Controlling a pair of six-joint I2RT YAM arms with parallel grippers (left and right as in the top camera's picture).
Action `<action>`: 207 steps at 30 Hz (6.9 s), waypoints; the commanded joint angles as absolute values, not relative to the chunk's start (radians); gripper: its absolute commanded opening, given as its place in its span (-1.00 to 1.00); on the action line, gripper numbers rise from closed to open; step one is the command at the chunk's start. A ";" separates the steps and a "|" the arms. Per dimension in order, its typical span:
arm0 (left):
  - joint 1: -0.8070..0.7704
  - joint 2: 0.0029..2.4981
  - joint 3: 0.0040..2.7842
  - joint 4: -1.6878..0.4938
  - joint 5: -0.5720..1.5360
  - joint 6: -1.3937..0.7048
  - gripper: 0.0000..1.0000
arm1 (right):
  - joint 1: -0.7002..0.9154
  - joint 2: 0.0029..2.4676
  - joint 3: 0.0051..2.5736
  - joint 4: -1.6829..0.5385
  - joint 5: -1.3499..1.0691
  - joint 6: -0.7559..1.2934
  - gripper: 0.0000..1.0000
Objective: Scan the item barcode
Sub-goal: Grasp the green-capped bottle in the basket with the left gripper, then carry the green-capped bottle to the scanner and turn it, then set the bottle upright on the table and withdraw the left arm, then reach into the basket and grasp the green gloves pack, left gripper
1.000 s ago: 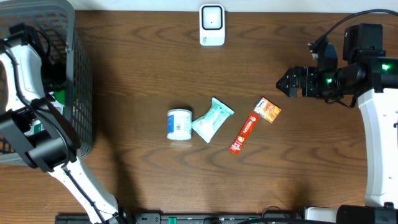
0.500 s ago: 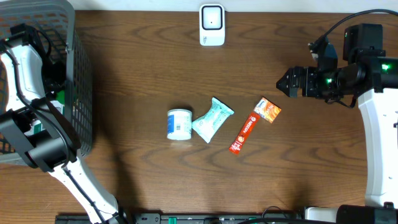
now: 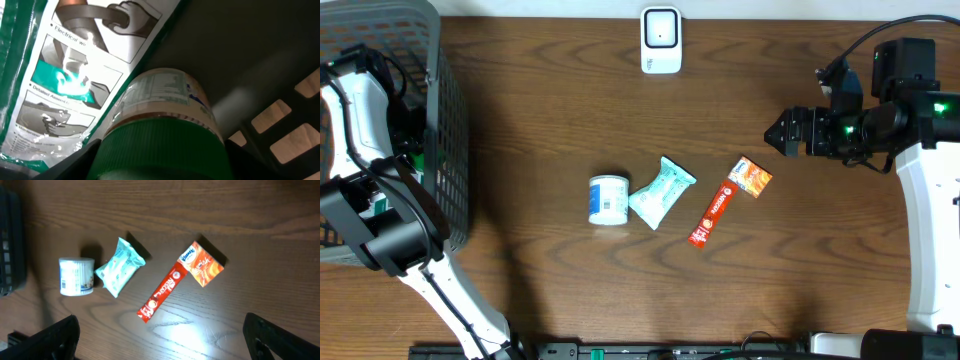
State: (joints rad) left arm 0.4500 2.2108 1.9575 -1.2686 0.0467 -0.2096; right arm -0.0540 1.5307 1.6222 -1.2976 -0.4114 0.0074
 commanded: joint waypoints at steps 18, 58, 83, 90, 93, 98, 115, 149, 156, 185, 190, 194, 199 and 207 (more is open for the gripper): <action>0.456 1.903 2.071 -1.193 0.033 -0.207 0.32 | -0.052 1.530 1.640 -1.298 -0.416 0.014 0.98; -0.066 1.532 1.818 -1.435 0.044 -0.230 0.29 | -0.052 1.530 1.640 -1.298 -0.416 0.014 0.98; -0.447 1.534 1.357 -1.180 0.000 -0.326 0.30 | -0.052 1.530 1.640 -1.298 -0.416 0.014 0.98; -0.657 1.538 1.357 -1.082 0.000 -0.354 0.30 | -0.052 1.530 1.640 -1.298 -0.416 0.014 0.98; -0.746 1.547 1.356 -1.030 0.000 -0.354 0.29 | -0.052 1.530 1.640 -1.298 -0.416 0.014 0.99; -0.834 1.606 1.356 -0.952 0.000 -0.354 0.29 | -0.052 1.530 1.640 -1.298 -0.416 0.014 0.98; -0.872 1.850 1.356 -0.840 0.000 -0.282 0.31 | -0.052 1.530 1.640 -1.298 -0.416 0.014 0.99; -0.402 1.578 1.837 -1.045 -0.001 -0.153 0.86 | -0.052 1.530 1.640 -1.298 -0.416 0.014 0.99; -0.016 1.573 1.912 -1.068 -0.001 -0.150 0.86 | -0.052 1.530 1.640 -1.298 -0.416 0.014 0.98; 0.538 2.021 1.862 -0.998 -0.151 -0.016 0.92 | -0.052 1.530 1.640 -1.298 -0.416 0.014 0.99; 0.540 2.117 1.862 -0.997 -0.150 0.122 0.98 | -0.052 1.530 1.640 -1.298 -0.416 0.014 0.98; 0.541 2.146 1.862 -0.992 -0.150 0.186 1.00 | -0.052 1.530 1.640 -1.298 -0.416 0.014 0.98; 0.567 2.164 1.862 -0.989 -0.150 0.191 0.96 | -0.052 1.530 1.640 -1.298 -0.416 0.014 0.98; 0.624 2.168 1.817 -1.007 -0.057 0.244 0.96 | -0.052 1.530 1.640 -1.298 -0.416 0.014 0.99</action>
State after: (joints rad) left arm 0.6022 2.1479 1.8500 -1.0027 -0.1093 0.2016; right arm -0.0540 1.5307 1.6222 -1.2976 -0.4114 0.0074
